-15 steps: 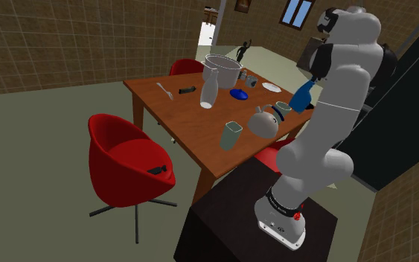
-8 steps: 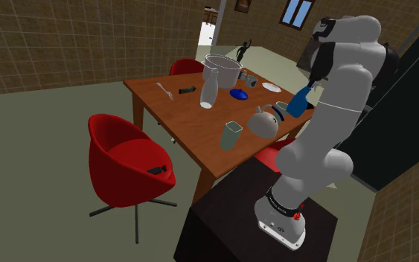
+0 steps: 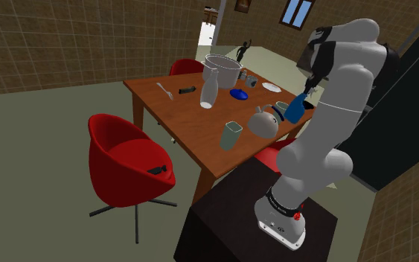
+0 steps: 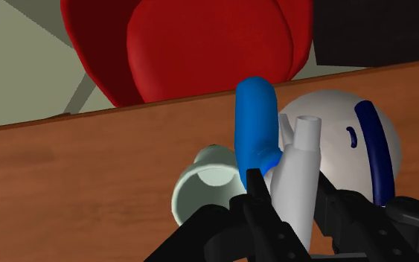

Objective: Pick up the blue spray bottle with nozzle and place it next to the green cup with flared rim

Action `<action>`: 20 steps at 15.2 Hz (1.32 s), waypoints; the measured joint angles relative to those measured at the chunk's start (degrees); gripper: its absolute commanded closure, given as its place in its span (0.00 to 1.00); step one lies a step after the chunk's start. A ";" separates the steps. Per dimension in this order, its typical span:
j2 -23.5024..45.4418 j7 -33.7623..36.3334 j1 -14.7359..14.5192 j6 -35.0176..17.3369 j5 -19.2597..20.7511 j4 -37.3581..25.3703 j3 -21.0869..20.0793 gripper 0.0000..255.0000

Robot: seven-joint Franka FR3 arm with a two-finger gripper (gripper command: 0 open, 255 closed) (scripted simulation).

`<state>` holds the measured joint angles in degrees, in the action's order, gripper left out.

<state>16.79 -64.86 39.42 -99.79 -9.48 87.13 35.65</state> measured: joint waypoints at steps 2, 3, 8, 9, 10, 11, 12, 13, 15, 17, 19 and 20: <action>0.05 -0.04 -0.16 -1.68 -0.07 1.65 -0.08 1.00; 0.08 -0.09 -0.20 -2.35 -0.10 2.29 -0.11 1.00; 0.52 -0.38 -0.37 -6.03 -0.47 5.65 -0.31 1.00; 0.46 -0.36 -0.48 -6.78 -0.47 6.44 -0.34 1.00; 0.69 -0.47 -0.45 -7.46 -0.63 6.93 -0.40 1.00; 1.01 -0.60 -0.40 -8.25 -0.85 7.47 -0.48 1.00; 0.99 -0.65 -0.45 -8.87 -0.86 8.12 -0.50 1.00; 1.13 -0.74 -0.48 -9.76 -0.99 8.90 -0.55 1.00; 1.20 -0.72 -0.65 -11.10 -1.10 10.18 -0.67 1.00; 1.62 -0.94 -0.48 -11.56 -1.36 10.29 -0.73 1.00; 1.77 -1.02 -0.41 -11.69 -1.45 10.29 -0.75 1.00; 1.78 -1.04 -0.40 -11.71 -1.46 10.30 -0.75 1.00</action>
<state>18.57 -65.89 39.02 -111.50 -10.94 97.43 34.89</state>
